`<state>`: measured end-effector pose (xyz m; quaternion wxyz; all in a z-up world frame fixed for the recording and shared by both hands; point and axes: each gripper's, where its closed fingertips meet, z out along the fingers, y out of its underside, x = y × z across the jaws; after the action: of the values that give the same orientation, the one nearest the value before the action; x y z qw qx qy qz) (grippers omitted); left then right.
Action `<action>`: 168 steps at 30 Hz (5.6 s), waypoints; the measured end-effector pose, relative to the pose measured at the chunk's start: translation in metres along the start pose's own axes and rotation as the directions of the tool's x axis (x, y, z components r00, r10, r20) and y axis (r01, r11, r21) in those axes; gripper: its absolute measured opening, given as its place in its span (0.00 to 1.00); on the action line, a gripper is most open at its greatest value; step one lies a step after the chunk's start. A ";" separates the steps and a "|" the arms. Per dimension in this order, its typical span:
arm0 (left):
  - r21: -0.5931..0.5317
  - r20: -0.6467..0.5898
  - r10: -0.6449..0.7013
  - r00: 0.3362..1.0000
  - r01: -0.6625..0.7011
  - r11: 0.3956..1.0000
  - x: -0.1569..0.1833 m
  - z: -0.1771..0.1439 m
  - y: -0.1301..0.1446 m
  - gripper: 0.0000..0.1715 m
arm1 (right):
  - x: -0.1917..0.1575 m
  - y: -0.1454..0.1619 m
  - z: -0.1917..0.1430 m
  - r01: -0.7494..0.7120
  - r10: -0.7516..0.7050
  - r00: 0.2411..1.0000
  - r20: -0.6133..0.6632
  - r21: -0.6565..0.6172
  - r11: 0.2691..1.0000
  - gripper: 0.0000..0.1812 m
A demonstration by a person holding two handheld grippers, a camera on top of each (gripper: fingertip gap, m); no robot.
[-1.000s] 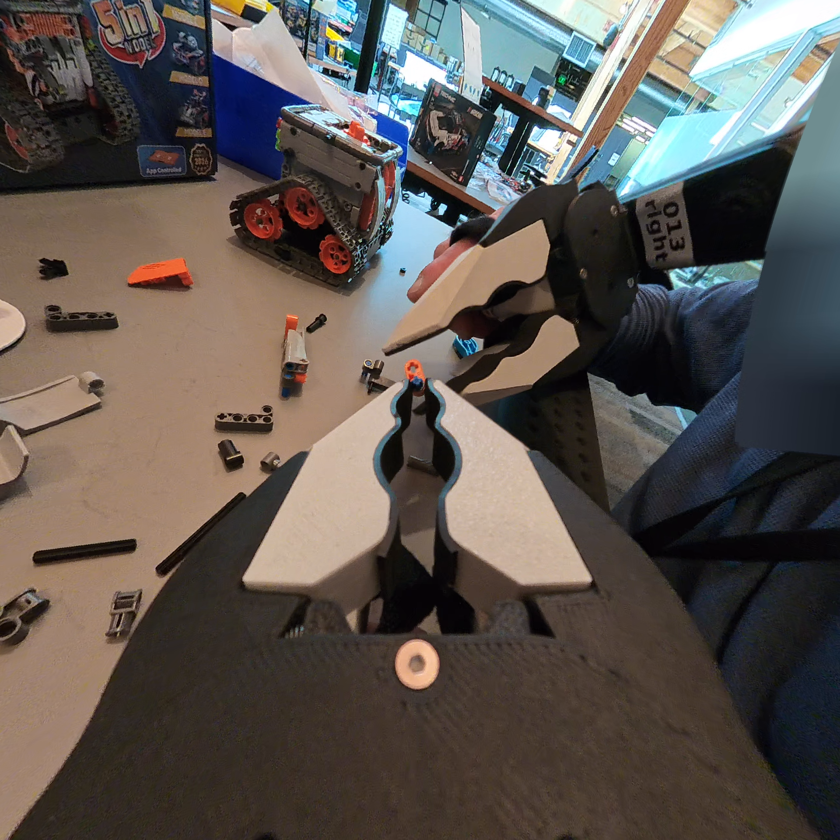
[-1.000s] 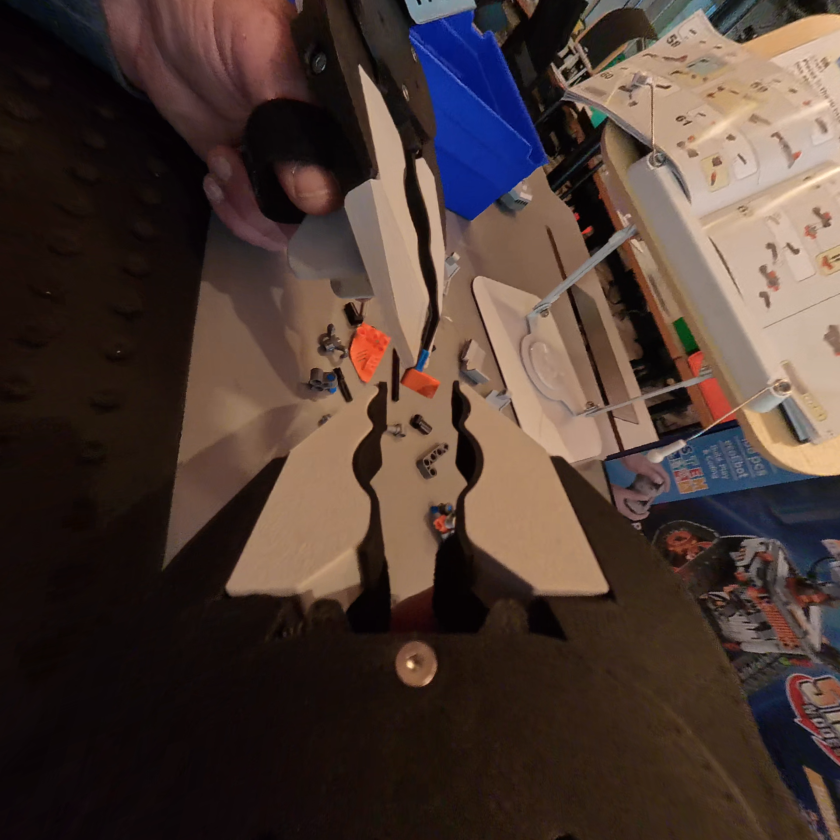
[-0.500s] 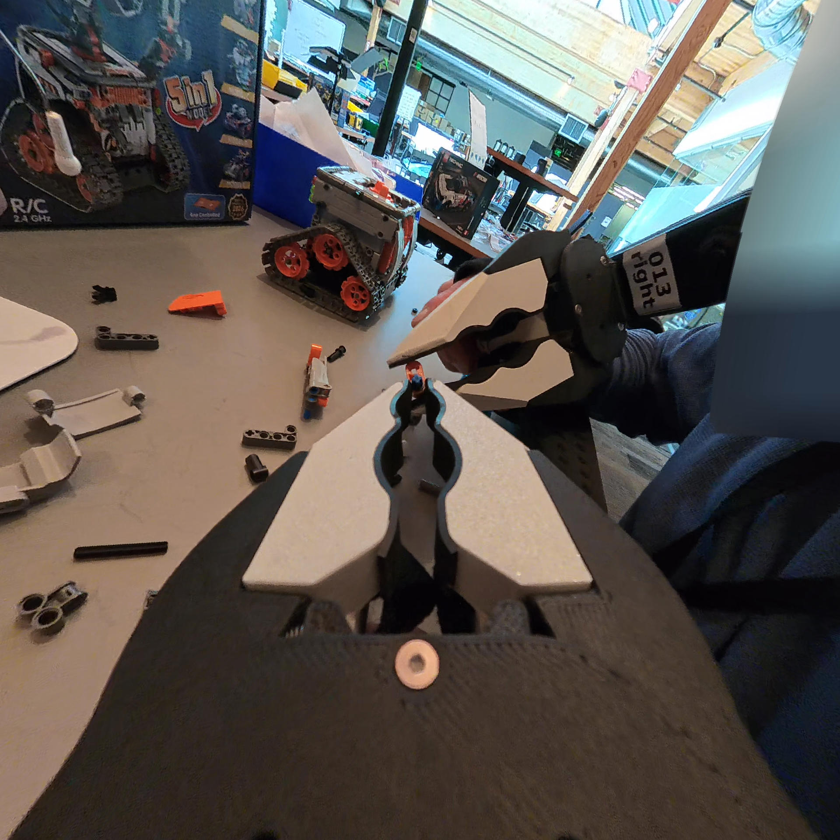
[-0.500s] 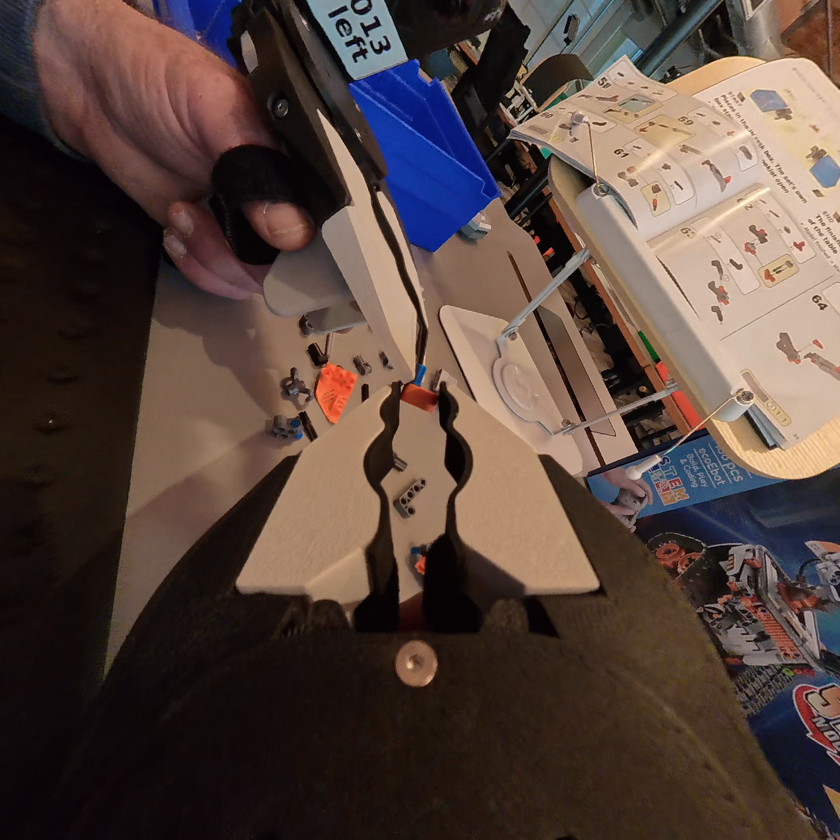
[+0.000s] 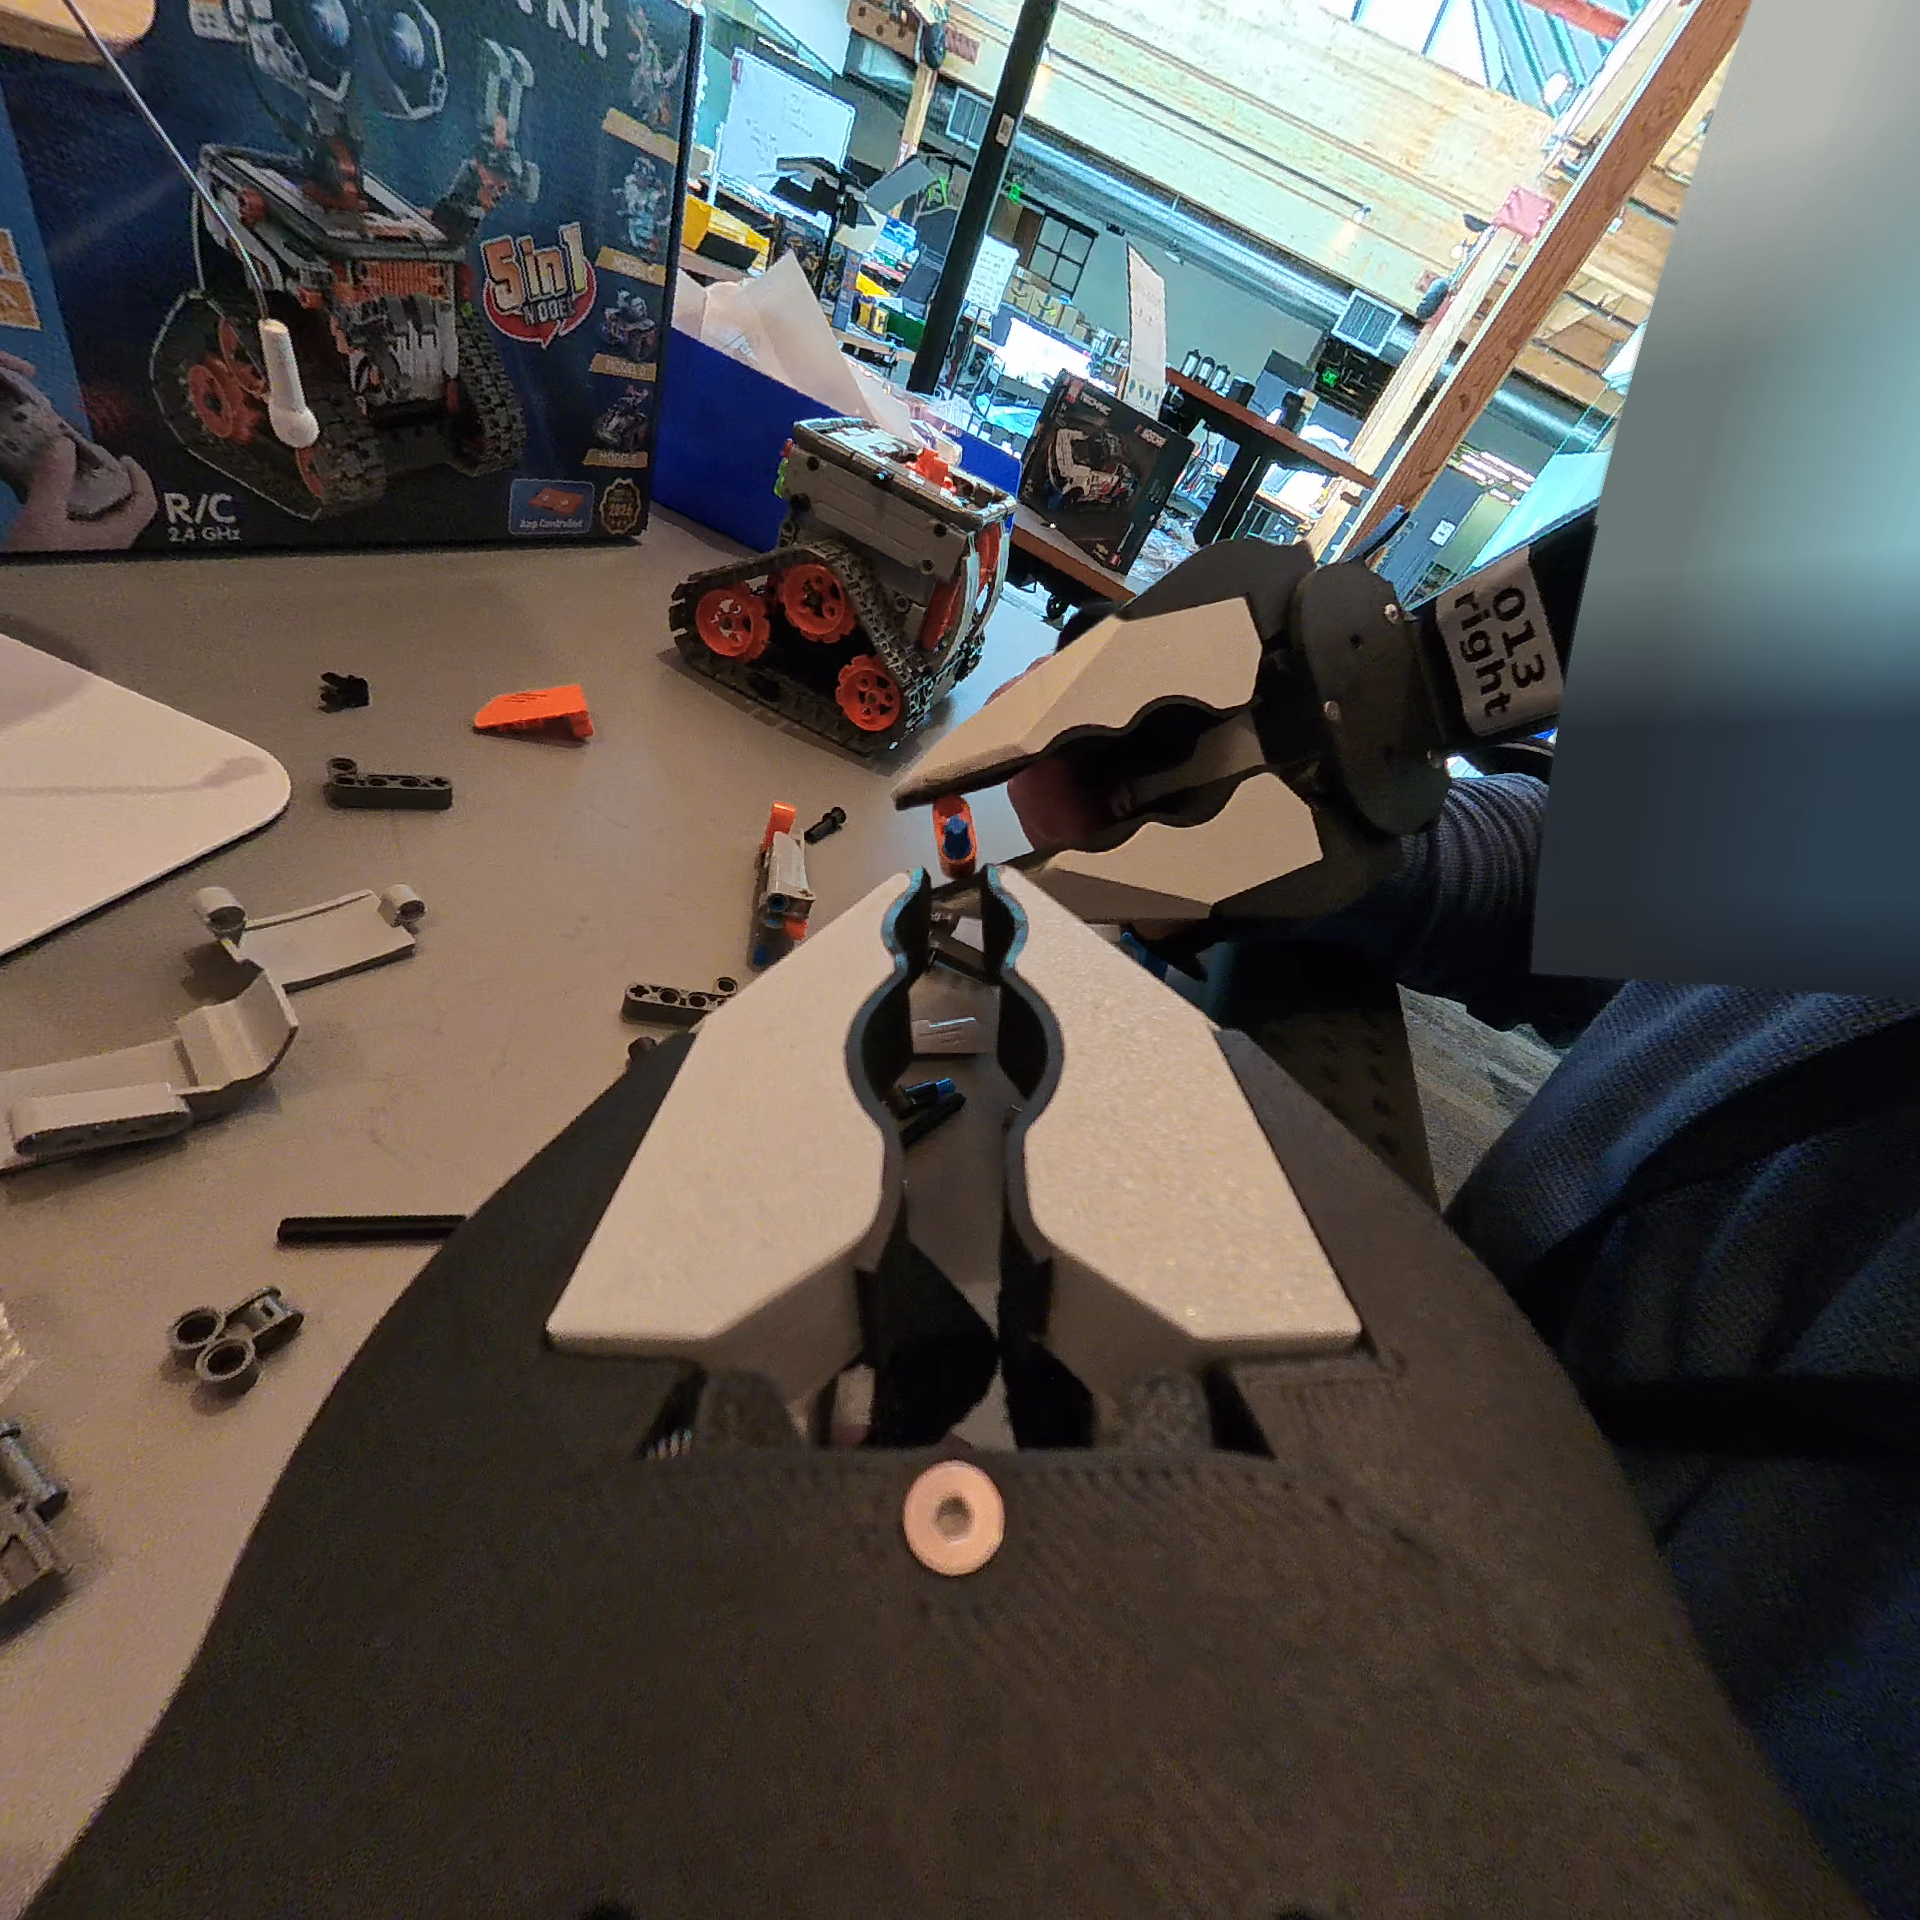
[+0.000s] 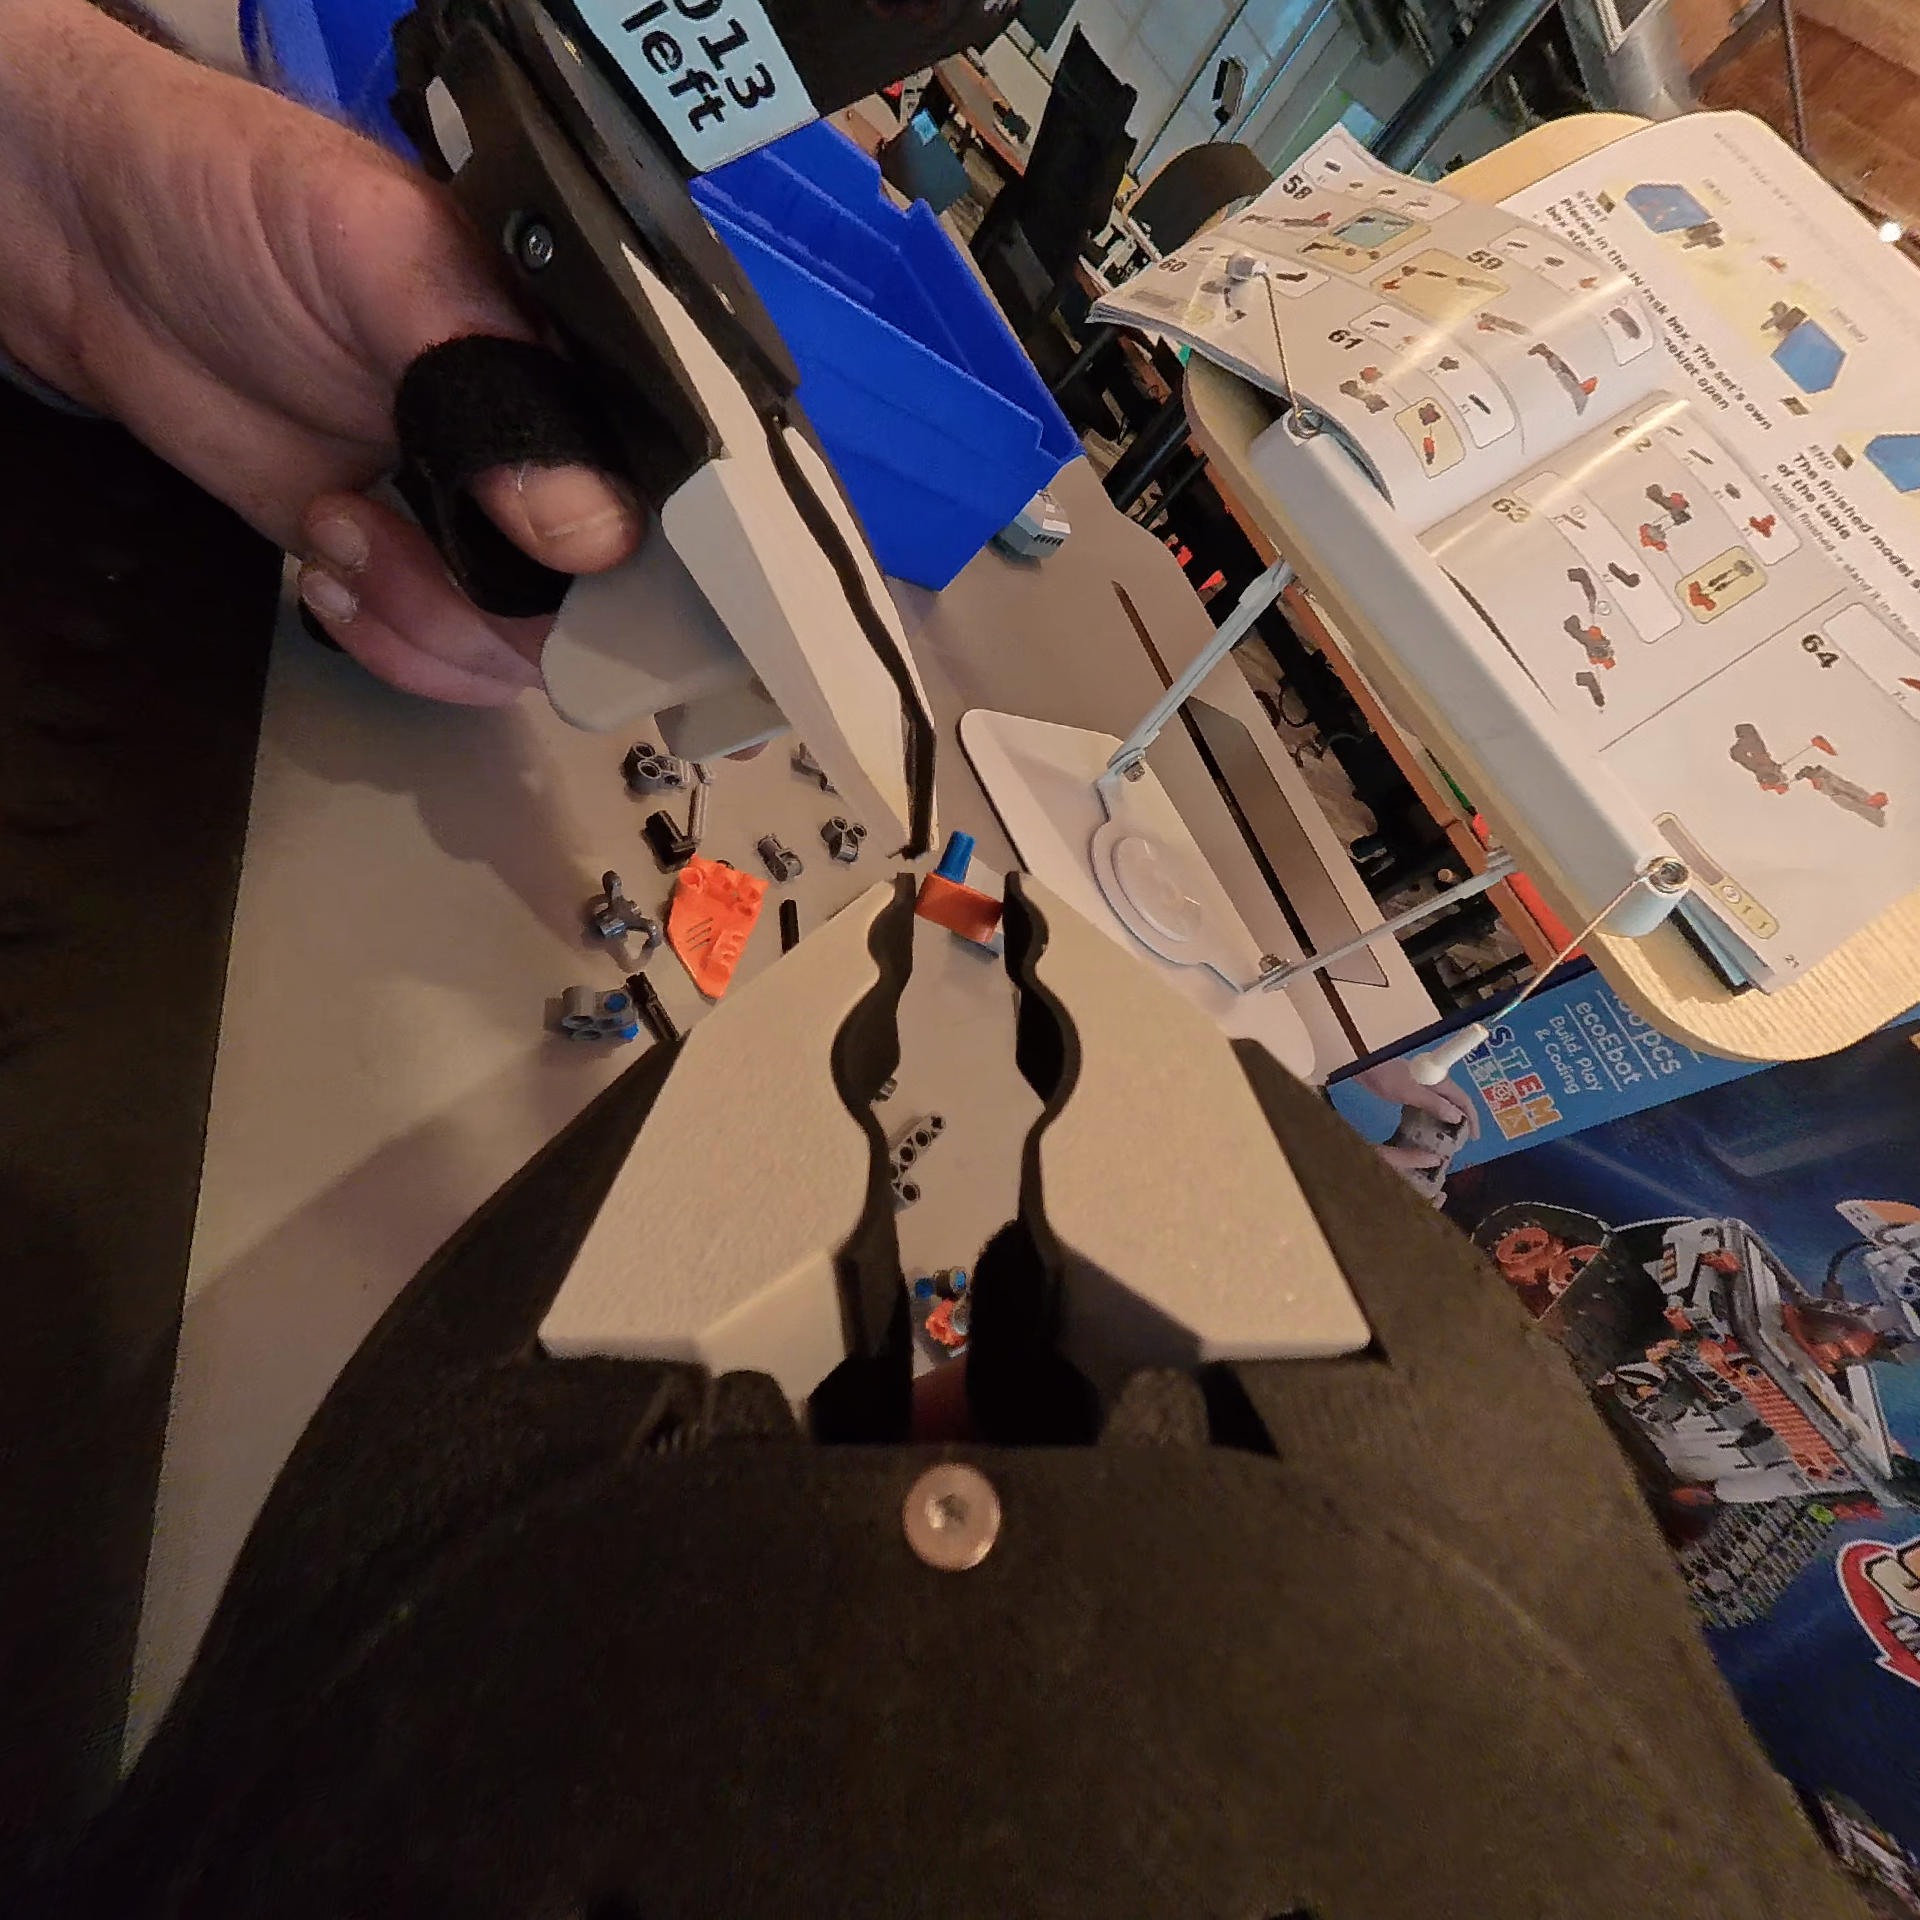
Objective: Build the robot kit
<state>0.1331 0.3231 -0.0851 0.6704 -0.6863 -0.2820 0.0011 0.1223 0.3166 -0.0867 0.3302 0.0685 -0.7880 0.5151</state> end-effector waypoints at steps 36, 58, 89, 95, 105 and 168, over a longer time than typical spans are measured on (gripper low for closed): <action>-0.036 0.057 0.012 0.998 -0.010 0.999 -0.012 0.002 0.007 0.00 | 0.005 0.009 0.003 -0.266 0.266 0.960 0.082 -0.010 0.964 0.08; -0.058 0.028 0.037 0.999 -0.035 0.998 -0.005 0.006 0.011 0.01 | -0.015 0.012 0.006 -0.018 0.023 0.997 0.074 -0.066 0.998 0.08; -0.042 0.008 0.008 1.000 -0.008 0.999 -0.003 0.003 0.008 0.01 | -0.014 0.010 0.002 0.021 -0.019 0.998 0.065 -0.038 0.999 0.08; -0.044 0.006 0.009 1.000 -0.008 0.999 -0.003 0.003 0.009 0.01 | -0.014 0.010 0.002 0.022 -0.020 0.998 0.067 -0.036 0.999 0.08; -0.050 0.012 0.024 1.000 -0.023 0.998 -0.003 0.004 0.009 0.01 | -0.015 0.011 0.002 0.033 -0.030 0.997 0.066 -0.037 0.999 0.08; 0.104 -0.005 0.025 1.000 -0.025 0.994 -0.002 -0.006 -0.016 0.01 | -0.002 -0.007 -0.016 -0.608 0.559 0.740 0.374 0.015 0.794 0.10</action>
<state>0.1274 0.3155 -0.0702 0.7060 -0.6539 -0.2710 0.0222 0.1338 0.3263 -0.0786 0.0004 -0.0690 -0.7782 0.6242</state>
